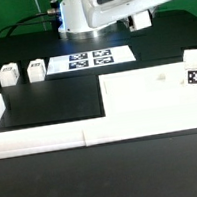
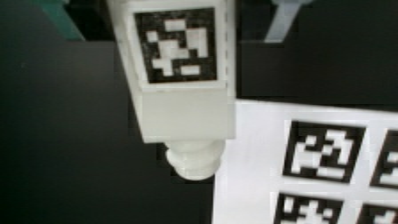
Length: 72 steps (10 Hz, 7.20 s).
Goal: Assemble square table
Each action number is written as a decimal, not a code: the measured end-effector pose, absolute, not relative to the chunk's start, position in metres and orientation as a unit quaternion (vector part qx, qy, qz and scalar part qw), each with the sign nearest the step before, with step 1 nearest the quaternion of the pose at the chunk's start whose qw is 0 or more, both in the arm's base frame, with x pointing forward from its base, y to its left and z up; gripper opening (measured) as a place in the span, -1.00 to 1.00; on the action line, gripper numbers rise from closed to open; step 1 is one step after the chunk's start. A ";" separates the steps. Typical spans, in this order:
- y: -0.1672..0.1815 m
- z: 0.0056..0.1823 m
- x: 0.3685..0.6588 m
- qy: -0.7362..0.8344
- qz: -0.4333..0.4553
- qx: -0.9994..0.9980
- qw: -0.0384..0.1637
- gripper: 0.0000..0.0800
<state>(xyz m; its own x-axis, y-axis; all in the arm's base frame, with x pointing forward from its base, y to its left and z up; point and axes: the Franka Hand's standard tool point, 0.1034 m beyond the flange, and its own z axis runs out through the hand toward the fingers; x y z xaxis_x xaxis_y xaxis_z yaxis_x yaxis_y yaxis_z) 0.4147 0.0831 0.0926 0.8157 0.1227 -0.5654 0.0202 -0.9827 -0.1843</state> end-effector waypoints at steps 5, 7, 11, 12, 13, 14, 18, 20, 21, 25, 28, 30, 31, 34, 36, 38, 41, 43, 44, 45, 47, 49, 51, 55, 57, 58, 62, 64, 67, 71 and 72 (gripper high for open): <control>0.036 0.165 0.502 -0.081 0.138 -0.982 0.101 -0.27; 0.032 0.158 0.502 -0.064 0.044 -0.993 0.088 -0.27; 0.014 0.157 0.529 -0.052 -0.108 -0.991 0.068 -0.27; 0.000 0.157 0.557 -0.057 -0.156 -0.985 0.048 -0.27; -0.013 0.161 0.578 -0.062 -0.200 -0.978 0.023 -0.27; -0.023 0.171 0.592 -0.062 -0.251 -0.966 -0.011 -0.27; -0.049 0.169 0.587 -0.074 -0.311 -0.945 -0.073 -0.27; -0.049 0.166 0.587 -0.074 -0.308 -0.946 -0.072 -0.27; -0.049 0.157 0.592 -0.082 -0.302 -0.947 -0.068 -0.27; 0.034 0.175 0.644 -0.042 -0.298 -0.953 0.024 -0.27; 0.028 0.170 0.641 -0.042 -0.302 -0.952 0.017 -0.27; 0.028 0.169 0.640 -0.041 -0.301 -0.952 0.016 -0.27; 0.025 0.168 0.639 -0.040 -0.300 -0.953 0.016 -0.27; -0.013 0.133 0.625 -0.084 -0.213 -0.973 0.042 -0.27; -0.016 0.112 0.626 -0.072 -0.215 -0.973 0.047 -0.27; -0.006 0.112 0.629 -0.062 -0.226 -0.971 0.045 -0.27; -0.002 0.104 0.626 -0.060 -0.226 -0.971 0.045 -0.27; 0.000 0.098 0.625 -0.059 -0.223 -0.972 0.046 -0.27; 0.002 0.097 0.624 -0.058 -0.222 -0.972 0.047 -0.27; 0.003 0.093 0.623 -0.059 -0.219 -0.973 0.048 -0.27; 0.004 0.088 0.621 -0.059 -0.217 -0.973 0.048 -0.27; 0.004 0.082 0.620 -0.057 -0.216 -0.973 0.047 -0.27; 0.004 0.077 0.619 -0.056 -0.215 -0.974 0.047 -0.27; 0.004 0.074 0.622 -0.048 -0.232 -0.971 0.038 -0.26; 0.004 0.074 0.621 -0.048 -0.232 -0.971 0.039 0.21; 0.004 0.073 0.621 -0.048 -0.232 -0.971 0.039 0.53; 0.004 0.073 0.621 -0.048 -0.232 -0.971 0.038 0.62; 0.004 0.073 0.621 -0.048 -0.232 -0.971 0.038 0.62; 0.009 0.079 0.622 -0.030 -0.212 -0.975 0.052 0.62; 0.006 0.093 0.629 -0.021 -0.181 -0.982 0.051 0.62; 0.002 0.090 0.629 -0.017 -0.174 -0.983 0.053 0.62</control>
Offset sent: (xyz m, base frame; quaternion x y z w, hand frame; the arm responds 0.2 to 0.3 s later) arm 0.0610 -0.0292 0.0637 0.0120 0.1122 -0.0680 0.9913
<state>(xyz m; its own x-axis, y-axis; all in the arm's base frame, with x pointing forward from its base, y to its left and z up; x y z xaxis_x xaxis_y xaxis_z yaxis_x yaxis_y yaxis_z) 0.6288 0.0021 0.0904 0.9390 0.0153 0.3437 0.0522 -0.9938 -0.0984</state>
